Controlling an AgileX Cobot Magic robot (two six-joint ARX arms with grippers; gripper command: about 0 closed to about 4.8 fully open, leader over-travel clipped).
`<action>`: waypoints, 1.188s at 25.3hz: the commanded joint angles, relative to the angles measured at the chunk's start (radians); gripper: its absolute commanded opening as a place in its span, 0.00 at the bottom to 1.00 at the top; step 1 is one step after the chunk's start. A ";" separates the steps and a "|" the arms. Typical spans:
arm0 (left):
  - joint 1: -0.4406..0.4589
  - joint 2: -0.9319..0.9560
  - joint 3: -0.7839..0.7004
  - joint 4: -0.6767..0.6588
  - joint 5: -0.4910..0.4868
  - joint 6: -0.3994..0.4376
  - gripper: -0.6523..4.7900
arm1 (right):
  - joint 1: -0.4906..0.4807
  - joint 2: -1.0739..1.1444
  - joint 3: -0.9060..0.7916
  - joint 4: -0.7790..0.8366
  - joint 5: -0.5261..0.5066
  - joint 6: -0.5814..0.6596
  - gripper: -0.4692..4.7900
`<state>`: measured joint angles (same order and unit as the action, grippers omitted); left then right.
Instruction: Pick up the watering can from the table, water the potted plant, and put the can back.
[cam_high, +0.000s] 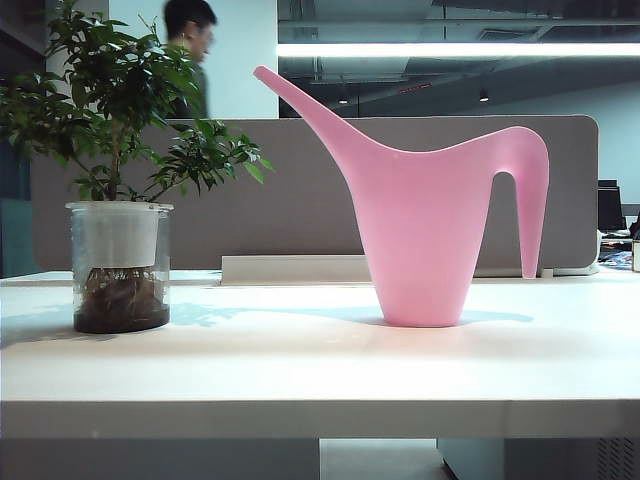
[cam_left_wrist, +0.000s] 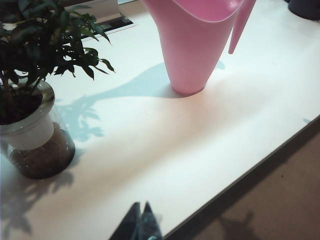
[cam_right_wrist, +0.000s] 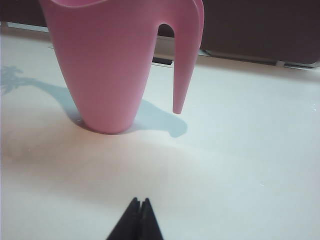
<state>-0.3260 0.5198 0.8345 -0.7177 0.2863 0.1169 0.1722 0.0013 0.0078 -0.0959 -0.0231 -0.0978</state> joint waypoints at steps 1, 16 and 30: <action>0.001 -0.001 0.003 0.008 0.003 0.006 0.13 | 0.001 -0.001 -0.007 0.014 -0.002 0.001 0.08; 0.001 -0.003 0.003 0.008 0.003 0.006 0.13 | -0.004 0.021 0.420 0.151 0.157 0.001 0.16; 0.000 -0.003 0.003 0.008 0.006 0.006 0.13 | -0.005 0.547 0.720 0.460 0.312 -0.177 0.16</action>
<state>-0.3260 0.5175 0.8345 -0.7177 0.2867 0.1173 0.1688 0.4870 0.7227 0.3920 0.2878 -0.2123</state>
